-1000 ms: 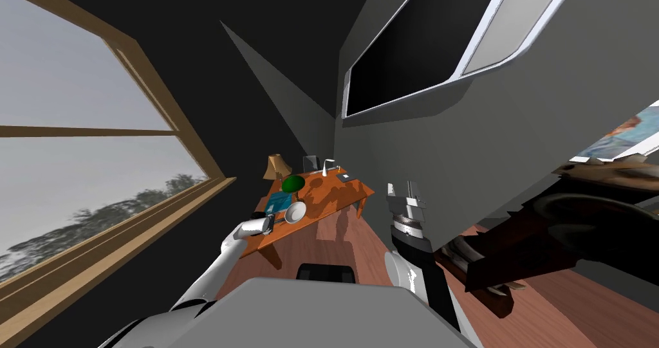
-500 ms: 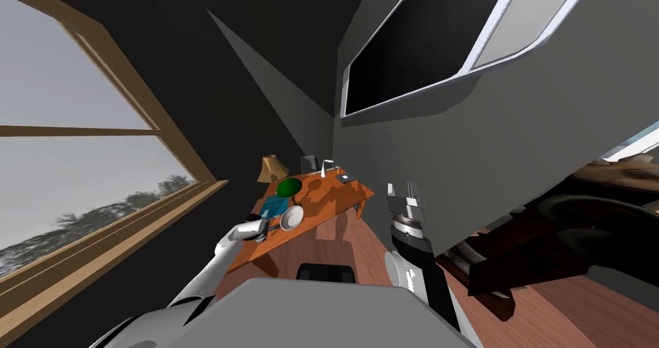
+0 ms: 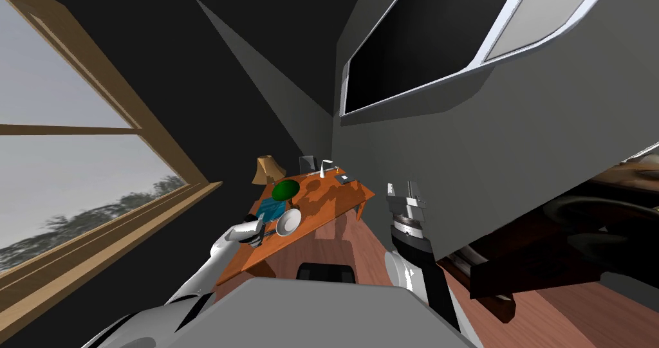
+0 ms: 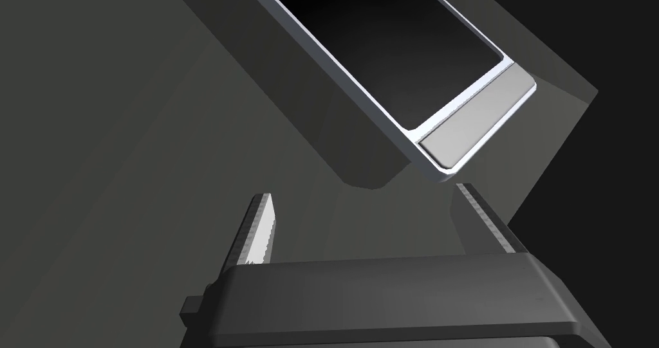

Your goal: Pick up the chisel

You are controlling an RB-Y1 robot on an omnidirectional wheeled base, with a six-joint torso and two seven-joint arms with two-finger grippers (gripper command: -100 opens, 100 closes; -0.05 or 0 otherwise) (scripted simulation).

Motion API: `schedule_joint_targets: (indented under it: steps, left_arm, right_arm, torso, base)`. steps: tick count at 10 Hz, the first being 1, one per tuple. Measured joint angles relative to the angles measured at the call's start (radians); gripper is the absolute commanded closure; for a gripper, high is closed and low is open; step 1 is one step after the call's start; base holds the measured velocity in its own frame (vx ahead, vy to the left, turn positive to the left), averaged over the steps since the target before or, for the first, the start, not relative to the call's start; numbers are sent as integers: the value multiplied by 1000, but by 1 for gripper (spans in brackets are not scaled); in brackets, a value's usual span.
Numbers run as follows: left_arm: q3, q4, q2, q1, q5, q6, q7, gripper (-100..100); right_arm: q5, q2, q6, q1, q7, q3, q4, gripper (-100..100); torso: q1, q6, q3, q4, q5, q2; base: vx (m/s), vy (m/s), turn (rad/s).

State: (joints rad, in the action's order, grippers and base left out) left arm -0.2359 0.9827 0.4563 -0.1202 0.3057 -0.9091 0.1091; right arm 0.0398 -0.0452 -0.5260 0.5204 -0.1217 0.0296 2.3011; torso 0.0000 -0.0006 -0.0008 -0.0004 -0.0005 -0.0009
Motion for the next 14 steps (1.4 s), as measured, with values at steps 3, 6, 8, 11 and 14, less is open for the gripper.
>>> schedule_joint_targets:
  steps: [3, 6, 8, 11, 14]
  left_arm:
    - [5, -39, -20, 2, -12, 47, 1, -100]
    - [7, -55, -25, 0, -14, 66, -2, 100]
    - [6, -55, -24, -1, -14, 66, -2, 100]
    - [6, -55, -24, -1, -14, 66, -2, 100]
    - [2, -12, -10, 6, -6, 23, 1, 0]
  right_arm:
    - [0, 0, 0, 0, 0, 0, 0, 0]
    - [0, 0, 0, 0, 0, 0, 0, 0]
    - [0, 0, 0, 0, 0, 0, 0, 0]
    - [0, 0, 0, 0, 0, 0, 0, 0]
    - [0, 0, 0, 0, 0, 0, 0, 0]
  torso:
    - [2, 0, -1, 0, 1, -1]
    - [0, 0, 0, 0, 0, 1]
    - [1, 0, 0, 0, 1, 0]
    - [0, 0, 0, 0, 0, 1]
    - [-2, 0, 1, 0, 0, 3]
  base:
    - [38, 36, 3]
    - [6, 5, 0]
    - [0, 0, 0]
    - [-12, -9, -3]
    - [-25, -30, -1]
